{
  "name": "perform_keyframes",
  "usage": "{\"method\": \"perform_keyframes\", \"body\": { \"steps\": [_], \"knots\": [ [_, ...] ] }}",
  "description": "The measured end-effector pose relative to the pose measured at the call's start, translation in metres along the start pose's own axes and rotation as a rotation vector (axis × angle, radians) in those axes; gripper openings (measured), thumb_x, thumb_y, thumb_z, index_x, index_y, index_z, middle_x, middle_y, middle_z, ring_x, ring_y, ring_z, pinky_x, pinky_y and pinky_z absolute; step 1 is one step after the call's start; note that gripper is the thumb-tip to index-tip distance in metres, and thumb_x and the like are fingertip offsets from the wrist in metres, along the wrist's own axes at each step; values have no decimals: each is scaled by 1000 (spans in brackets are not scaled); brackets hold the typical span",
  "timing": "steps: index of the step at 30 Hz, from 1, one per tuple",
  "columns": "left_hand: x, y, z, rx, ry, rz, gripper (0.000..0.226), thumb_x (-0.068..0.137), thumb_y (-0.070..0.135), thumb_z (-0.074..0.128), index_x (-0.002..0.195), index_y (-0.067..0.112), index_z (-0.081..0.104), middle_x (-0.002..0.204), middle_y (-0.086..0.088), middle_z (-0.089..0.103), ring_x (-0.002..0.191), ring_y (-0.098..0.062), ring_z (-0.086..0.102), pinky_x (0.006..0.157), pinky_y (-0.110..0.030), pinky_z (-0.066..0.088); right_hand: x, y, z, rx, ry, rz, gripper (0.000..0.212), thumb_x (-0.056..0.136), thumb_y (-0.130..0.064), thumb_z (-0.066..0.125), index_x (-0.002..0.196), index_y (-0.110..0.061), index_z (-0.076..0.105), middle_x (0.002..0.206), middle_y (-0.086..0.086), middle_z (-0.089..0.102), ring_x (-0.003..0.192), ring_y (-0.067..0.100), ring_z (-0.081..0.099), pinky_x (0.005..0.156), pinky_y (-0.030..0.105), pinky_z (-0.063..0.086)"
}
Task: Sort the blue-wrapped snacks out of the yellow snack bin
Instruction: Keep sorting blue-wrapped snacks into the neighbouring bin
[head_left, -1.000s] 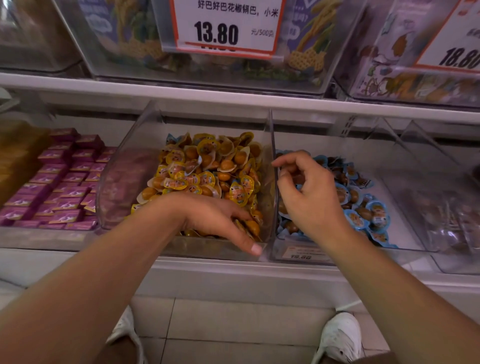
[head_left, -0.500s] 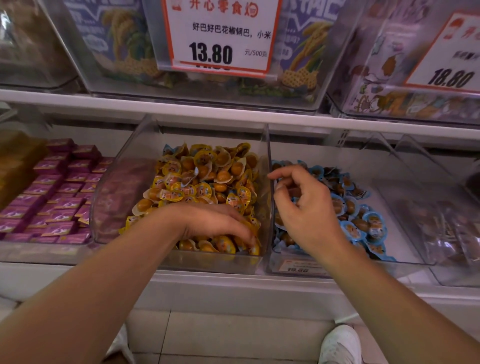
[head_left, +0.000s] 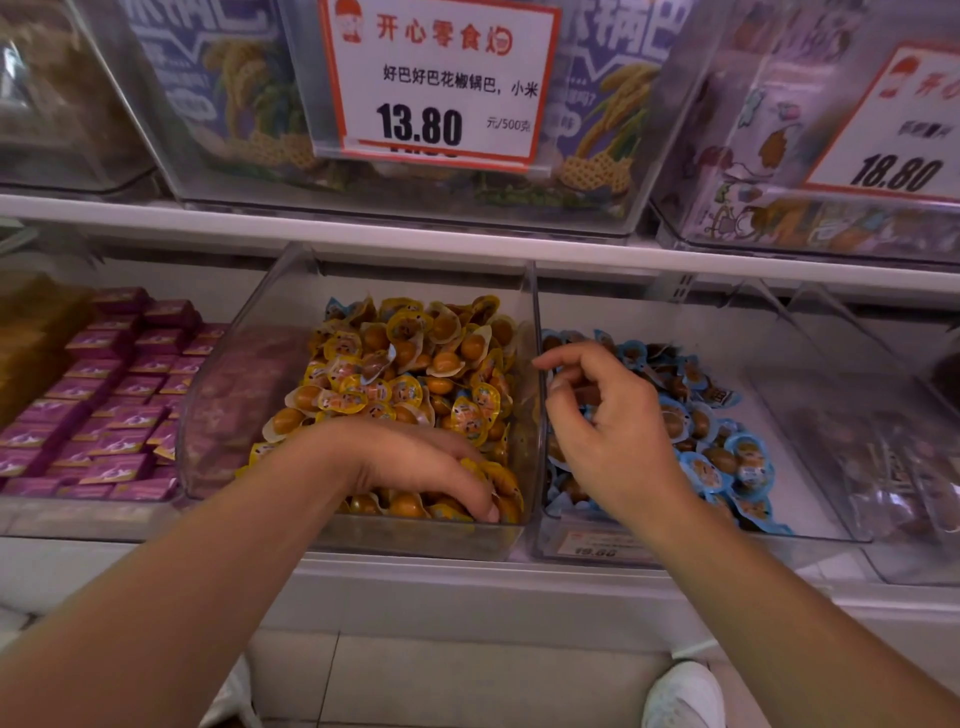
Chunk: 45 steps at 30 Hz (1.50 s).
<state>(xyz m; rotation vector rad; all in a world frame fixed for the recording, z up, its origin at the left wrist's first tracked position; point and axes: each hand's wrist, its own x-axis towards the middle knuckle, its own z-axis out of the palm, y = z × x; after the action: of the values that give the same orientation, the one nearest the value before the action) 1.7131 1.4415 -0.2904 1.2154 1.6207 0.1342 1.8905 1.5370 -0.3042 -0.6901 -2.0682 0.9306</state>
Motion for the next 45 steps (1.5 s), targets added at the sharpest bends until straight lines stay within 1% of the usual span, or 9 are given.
{"method": "perform_keyframes", "body": {
  "steps": [5,11,14,21,26,33,38,42,45],
  "knots": [
    [-5,-7,2,-56,130,0,51,67,46,82,115,41,64,123,20,56,115,-2,52,97,-21,43,2,-1,2,-2,0,4,21,90,-24,51,106,-29,65,80,-19,60,65,7,58,51,17,43],
    [-7,-7,5,-46,1,94,57,70,65,76,121,41,66,138,13,58,134,-7,45,116,-34,30,1,-1,1,1,-3,-11,21,93,-20,52,106,-30,64,81,-17,60,63,7,58,49,20,43],
    [-6,-9,3,-135,-64,219,17,84,35,77,100,37,74,110,18,72,107,2,64,92,-14,46,2,-3,2,-11,6,-15,20,92,-23,52,105,-32,64,82,-19,60,68,7,59,51,19,46],
    [-4,-16,-3,-245,-35,402,31,77,7,81,101,26,76,108,8,74,105,-9,68,89,-21,51,2,-4,-3,-41,18,-42,19,92,-20,54,102,-31,67,89,-20,62,70,9,61,53,21,46],
    [1,-24,-16,-390,390,338,18,74,0,81,81,16,77,82,6,74,81,-6,69,69,-18,53,3,-12,-9,-21,71,-80,20,94,-13,59,97,-28,71,86,-15,66,75,9,63,61,26,51],
    [-11,-22,-29,-1235,478,338,10,84,6,68,90,7,76,85,-19,73,63,-22,71,50,-27,56,5,-35,-1,-87,121,-256,19,91,-11,56,98,-21,70,91,-16,61,88,1,61,72,8,43],
    [-30,-17,-23,-1391,388,357,53,68,24,79,113,-3,71,96,-23,70,73,-27,68,62,-33,60,12,-60,26,209,-67,63,17,95,-40,57,111,-44,63,107,-18,66,98,-2,63,80,16,52],
    [-34,-16,-13,-1414,408,407,42,75,25,75,112,6,73,112,-24,69,93,-35,65,87,-45,55,26,-69,33,348,-202,272,20,86,-58,64,105,-52,63,103,-31,67,96,-13,62,77,8,51],
    [-37,-19,-12,-1426,419,471,29,77,25,73,102,12,76,96,-18,72,80,-27,71,73,-37,59,25,-69,52,260,-364,291,27,87,-53,66,112,-43,64,106,-25,70,98,-11,62,82,9,50]
  ]
}}
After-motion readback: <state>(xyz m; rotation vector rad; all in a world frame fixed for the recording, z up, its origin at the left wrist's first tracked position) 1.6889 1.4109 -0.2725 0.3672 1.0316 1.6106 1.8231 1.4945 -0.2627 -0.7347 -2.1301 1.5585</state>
